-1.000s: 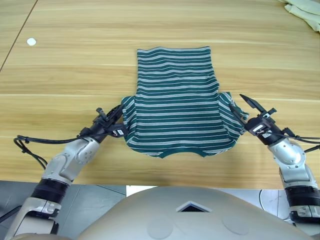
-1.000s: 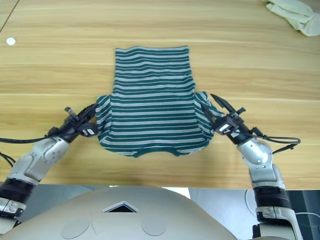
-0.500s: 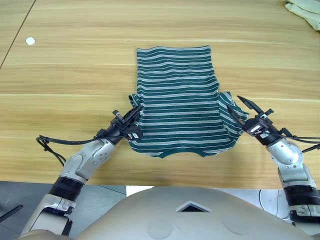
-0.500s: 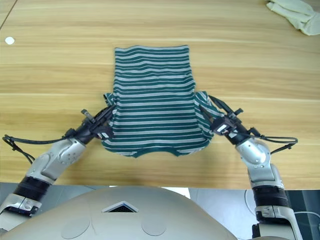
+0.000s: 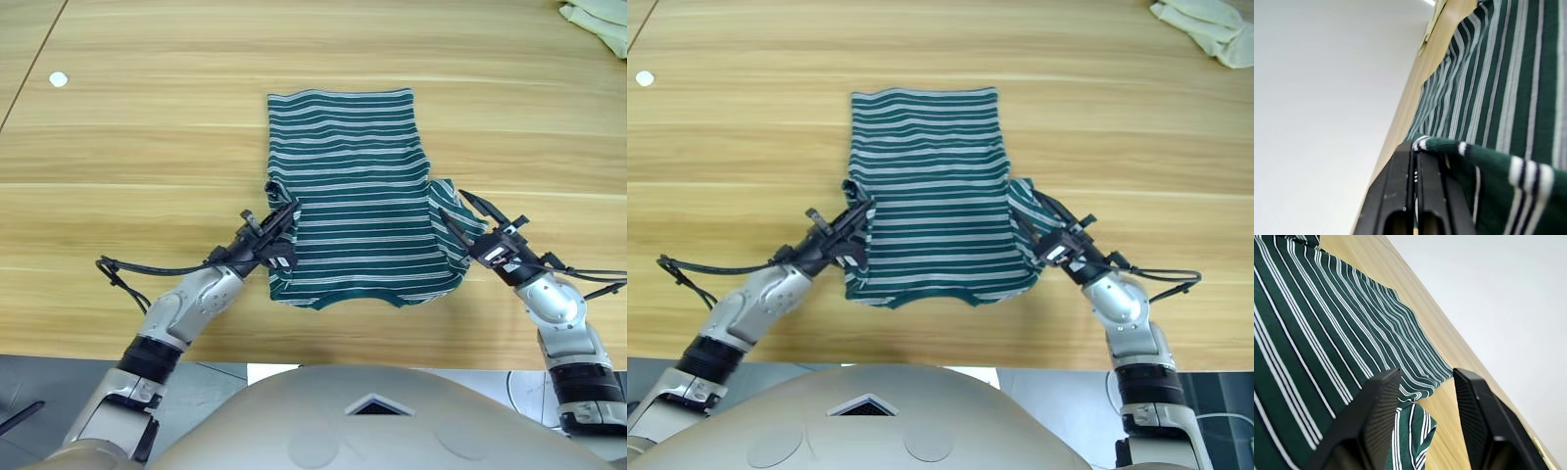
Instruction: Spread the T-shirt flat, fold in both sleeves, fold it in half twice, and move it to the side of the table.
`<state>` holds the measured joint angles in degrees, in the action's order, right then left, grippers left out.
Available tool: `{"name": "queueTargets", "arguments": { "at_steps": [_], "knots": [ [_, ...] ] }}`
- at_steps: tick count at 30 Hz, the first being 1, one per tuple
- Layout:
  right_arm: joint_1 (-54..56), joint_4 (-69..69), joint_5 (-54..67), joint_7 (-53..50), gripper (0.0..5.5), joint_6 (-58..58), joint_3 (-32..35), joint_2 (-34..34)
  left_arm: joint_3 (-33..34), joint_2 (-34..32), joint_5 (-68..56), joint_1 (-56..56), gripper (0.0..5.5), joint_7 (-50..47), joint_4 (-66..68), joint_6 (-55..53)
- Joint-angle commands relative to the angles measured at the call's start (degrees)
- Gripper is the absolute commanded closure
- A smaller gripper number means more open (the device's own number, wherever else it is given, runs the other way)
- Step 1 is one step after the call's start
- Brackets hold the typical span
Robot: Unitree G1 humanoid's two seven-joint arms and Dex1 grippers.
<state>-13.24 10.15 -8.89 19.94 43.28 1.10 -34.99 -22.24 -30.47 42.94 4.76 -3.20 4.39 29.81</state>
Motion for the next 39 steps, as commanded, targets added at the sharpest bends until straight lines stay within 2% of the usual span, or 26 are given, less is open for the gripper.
{"name": "queueTargets", "arguments": {
  "at_steps": [1,10,13,15,18,20,25,31,39],
  "knots": [
    [-0.05,-0.66,-0.41,0.41,3.52,-0.17,-0.41,-0.11,-2.82,0.73,-0.50,-0.34,5.12,3.02,1.86,0.85],
    [-0.29,-1.04,-0.13,0.64,3.52,-0.29,-0.78,-0.23,-3.16,2.68,-2.91,-2.74,3.58,4.45,6.86,0.25],
    [-0.99,-1.59,-1.41,0.02,3.52,-0.47,0.81,-1.65,-1.72,2.21,-2.39,-2.14,3.54,2.60,6.43,-0.41],
    [-2.80,-2.88,-3.34,-1.44,3.52,-0.35,5.05,-4.17,-0.01,0.53,-3.15,-0.44,3.54,2.63,4.59,-0.35],
    [-7.75,-3.98,-12.32,-6.75,3.52,-2.16,17.15,-10.23,6.51,-1.93,-8.02,4.22,3.54,1.78,-3.95,0.90],
    [-12.41,-1.96,-20.41,-9.21,3.52,-3.50,18.42,-13.01,10.67,-2.93,-9.93,6.28,3.54,1.40,-9.37,0.97],
    [-16.93,1.39,-29.32,-10.01,3.52,-6.11,13.76,-14.96,13.01,-2.04,-14.03,8.66,3.54,3.00,-15.20,2.87],
    [-5.34,10.85,-37.29,-15.16,3.52,-9.95,2.08,-13.31,12.18,-0.05,-13.65,8.39,3.54,3.25,-14.24,4.22],
    [3.53,17.28,-40.48,-22.39,3.52,-11.24,-8.32,-12.79,10.72,1.20,-11.23,8.41,3.54,3.53,-12.35,4.95]
  ]
}}
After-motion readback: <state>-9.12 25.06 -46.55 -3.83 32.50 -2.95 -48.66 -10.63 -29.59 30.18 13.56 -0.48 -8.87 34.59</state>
